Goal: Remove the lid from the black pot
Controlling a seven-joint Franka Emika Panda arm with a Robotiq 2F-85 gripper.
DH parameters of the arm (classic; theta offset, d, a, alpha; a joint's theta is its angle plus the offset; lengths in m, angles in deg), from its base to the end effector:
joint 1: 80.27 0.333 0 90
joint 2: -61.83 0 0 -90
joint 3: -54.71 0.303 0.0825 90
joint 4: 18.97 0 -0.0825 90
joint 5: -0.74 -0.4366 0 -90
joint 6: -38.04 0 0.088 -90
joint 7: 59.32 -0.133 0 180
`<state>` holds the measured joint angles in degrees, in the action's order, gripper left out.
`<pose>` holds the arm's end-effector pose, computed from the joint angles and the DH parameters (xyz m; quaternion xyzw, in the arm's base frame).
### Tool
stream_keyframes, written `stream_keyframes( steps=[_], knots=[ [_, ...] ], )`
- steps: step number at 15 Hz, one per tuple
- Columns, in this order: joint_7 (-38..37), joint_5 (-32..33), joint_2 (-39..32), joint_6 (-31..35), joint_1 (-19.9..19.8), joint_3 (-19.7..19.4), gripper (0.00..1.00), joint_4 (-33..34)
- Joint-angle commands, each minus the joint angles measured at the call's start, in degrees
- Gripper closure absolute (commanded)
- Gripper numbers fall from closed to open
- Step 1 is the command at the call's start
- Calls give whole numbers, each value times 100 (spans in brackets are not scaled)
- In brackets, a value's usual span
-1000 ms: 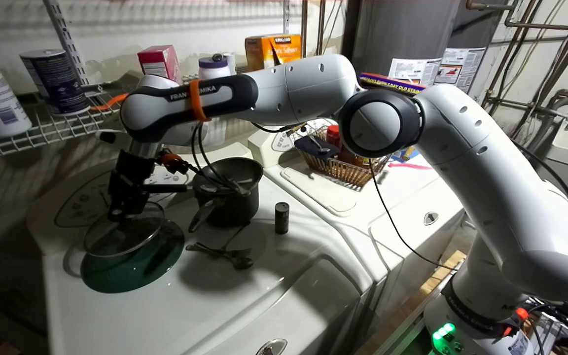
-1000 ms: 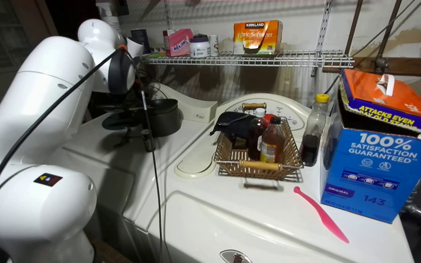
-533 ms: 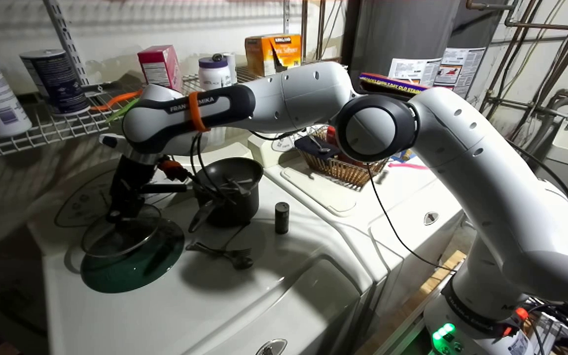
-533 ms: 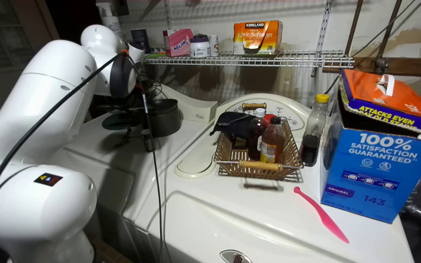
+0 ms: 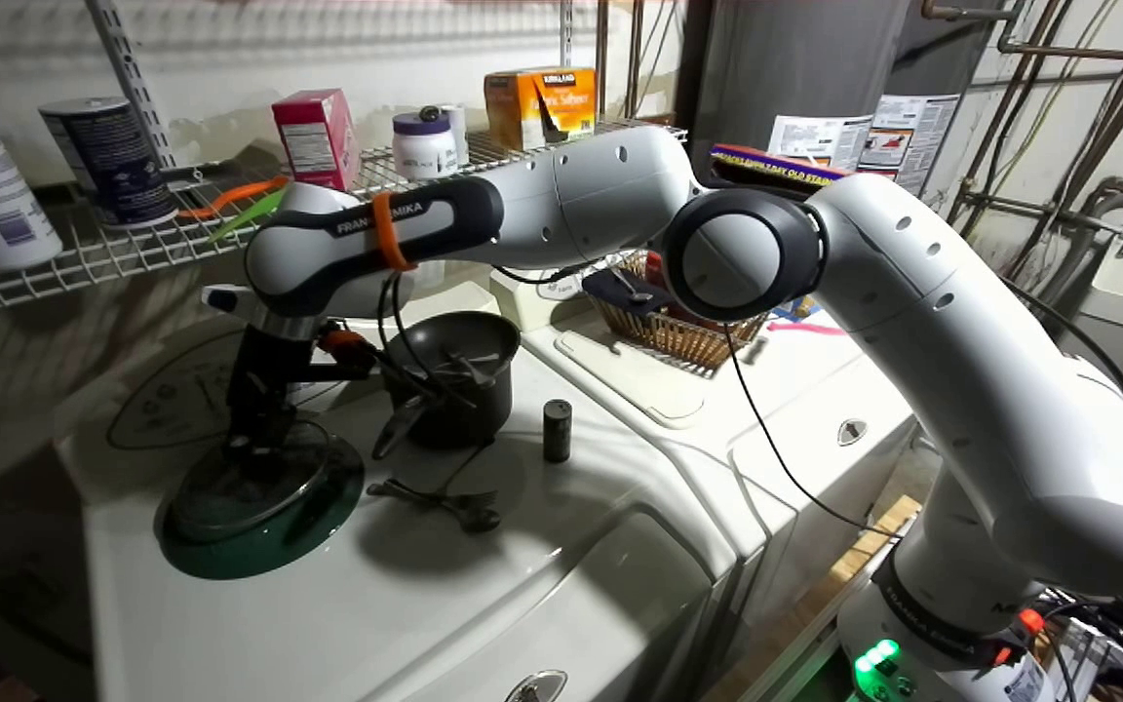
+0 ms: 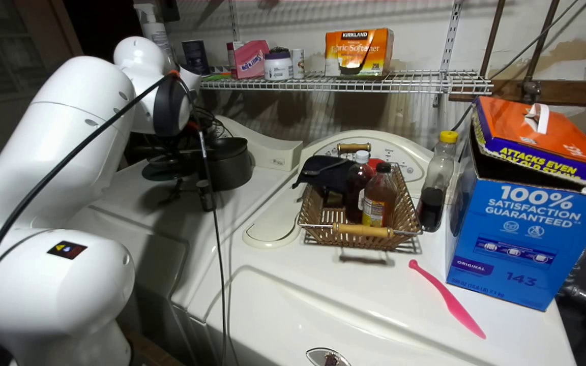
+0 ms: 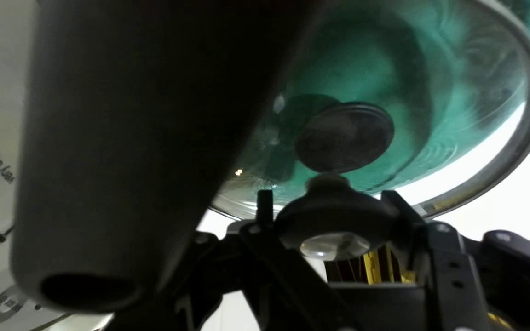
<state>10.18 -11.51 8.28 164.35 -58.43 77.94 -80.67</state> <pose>0.6567 0.5234 0.2644 -0.6363 -0.7220 -0.1734 0.2093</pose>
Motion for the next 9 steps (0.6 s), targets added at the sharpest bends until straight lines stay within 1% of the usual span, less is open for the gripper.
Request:
stream_keyframes(
  steps=[1,4,5,6,7,9],
  knots=[
    [80,13,125,-263,-67,21,66,-97],
    [174,0,88,-396,-91,45,66,-51],
    [182,3,83,-412,-88,36,52,-45],
    [238,-13,60,-426,-97,55,16,-32],
    [242,-20,55,-446,-100,56,14,-33],
    [226,-14,87,-470,-101,49,2,-45]
  ],
)
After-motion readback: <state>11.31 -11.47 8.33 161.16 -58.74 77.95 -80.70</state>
